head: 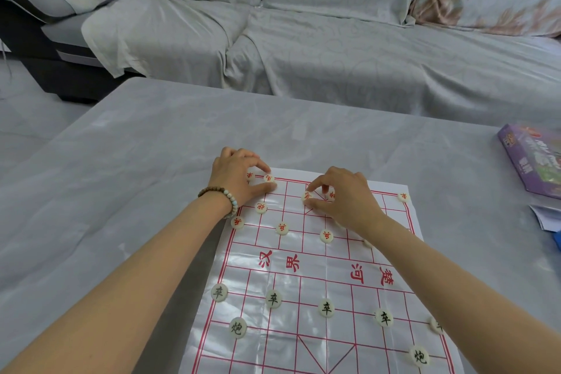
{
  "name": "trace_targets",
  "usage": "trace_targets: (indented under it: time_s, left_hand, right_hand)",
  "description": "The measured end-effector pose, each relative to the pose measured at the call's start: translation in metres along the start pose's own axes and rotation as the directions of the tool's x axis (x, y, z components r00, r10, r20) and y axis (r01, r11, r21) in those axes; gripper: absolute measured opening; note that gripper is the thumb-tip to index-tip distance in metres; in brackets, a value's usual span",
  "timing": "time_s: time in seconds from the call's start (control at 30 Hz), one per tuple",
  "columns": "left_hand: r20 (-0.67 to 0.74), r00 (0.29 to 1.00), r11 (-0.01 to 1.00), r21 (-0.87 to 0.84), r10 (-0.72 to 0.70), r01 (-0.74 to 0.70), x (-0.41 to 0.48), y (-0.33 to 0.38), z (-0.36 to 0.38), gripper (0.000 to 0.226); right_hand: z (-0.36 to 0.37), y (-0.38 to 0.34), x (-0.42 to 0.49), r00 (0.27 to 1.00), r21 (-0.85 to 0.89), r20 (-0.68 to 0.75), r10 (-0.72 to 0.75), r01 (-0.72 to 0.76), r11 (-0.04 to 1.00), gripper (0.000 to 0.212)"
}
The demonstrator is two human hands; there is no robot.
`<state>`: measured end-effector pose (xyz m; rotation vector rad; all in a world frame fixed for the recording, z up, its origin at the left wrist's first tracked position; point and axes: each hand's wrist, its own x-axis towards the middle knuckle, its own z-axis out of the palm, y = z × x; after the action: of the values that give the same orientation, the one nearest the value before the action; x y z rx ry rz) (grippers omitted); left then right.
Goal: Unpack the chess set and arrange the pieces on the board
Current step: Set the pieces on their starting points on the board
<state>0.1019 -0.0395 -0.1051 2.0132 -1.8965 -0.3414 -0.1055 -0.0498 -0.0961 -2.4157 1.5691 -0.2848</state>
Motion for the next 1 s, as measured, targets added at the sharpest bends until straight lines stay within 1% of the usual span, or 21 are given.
trace_targets:
  time_s: [0.1, 0.17, 0.3, 0.37, 0.43, 0.57, 0.67, 0.73, 0.83, 1.0]
  left_hand:
    - [-0.02, 0.999, 0.998, 0.039, 0.04, -0.039, -0.002, 0.011, -0.003, 0.05]
    - [-0.023, 0.996, 0.997, 0.015, 0.081, -0.081, -0.003, 0.023, -0.002, 0.051]
    - [-0.002, 0.988, 0.985, -0.075, 0.157, -0.157, -0.003, 0.053, 0.007, 0.051]
    - [0.039, 0.988, 0.983, -0.109, 0.15, -0.145, -0.003, 0.067, 0.013, 0.056]
    - [0.085, 0.984, 0.985, -0.086, 0.156, -0.149, -0.001, 0.078, 0.019, 0.058]
    - [0.159, 0.975, 0.988, -0.025, 0.156, -0.154, 0.0, 0.087, 0.029, 0.058]
    - [0.174, 0.975, 0.989, -0.076, 0.139, -0.128, -0.001, 0.082, 0.033, 0.06]
    - [0.192, 0.973, 0.99, -0.075, 0.128, -0.116, -0.001, 0.079, 0.033, 0.063]
    - [0.231, 0.964, 0.991, -0.001, 0.13, -0.134, -0.004, 0.077, 0.033, 0.063]
    - [0.24, 0.962, 0.992, -0.054, 0.126, -0.116, -0.004, 0.077, 0.03, 0.059]
  right_hand:
    - [-0.017, 0.007, -0.004, 0.998, 0.034, -0.038, -0.042, 0.043, 0.998, 0.029]
    - [-0.035, 0.021, -0.007, 0.995, 0.05, -0.083, -0.051, 0.055, 0.997, 0.026]
    - [-0.064, 0.068, -0.012, 0.988, 0.052, -0.156, 0.014, -0.006, 0.999, 0.022]
    - [-0.07, 0.086, -0.014, 0.99, 0.045, -0.132, 0.047, -0.041, 0.998, 0.021]
    - [-0.071, 0.098, -0.014, 0.996, -0.003, -0.076, 0.056, -0.056, 0.998, 0.021]
    - [-0.062, 0.112, -0.014, 0.998, -0.091, 0.058, 0.032, -0.027, 0.996, 0.021]
    - [-0.056, 0.118, -0.016, 0.993, -0.092, 0.114, 0.033, -0.022, 0.995, 0.023]
    - [-0.056, 0.119, -0.017, 0.99, -0.048, 0.129, 0.052, -0.046, 0.998, 0.028]
    - [-0.055, 0.119, -0.018, 0.989, 0.047, 0.121, 0.08, -0.086, 0.995, 0.035]
    - [-0.049, 0.117, -0.018, 0.99, 0.077, 0.064, 0.127, -0.132, 0.988, 0.025]
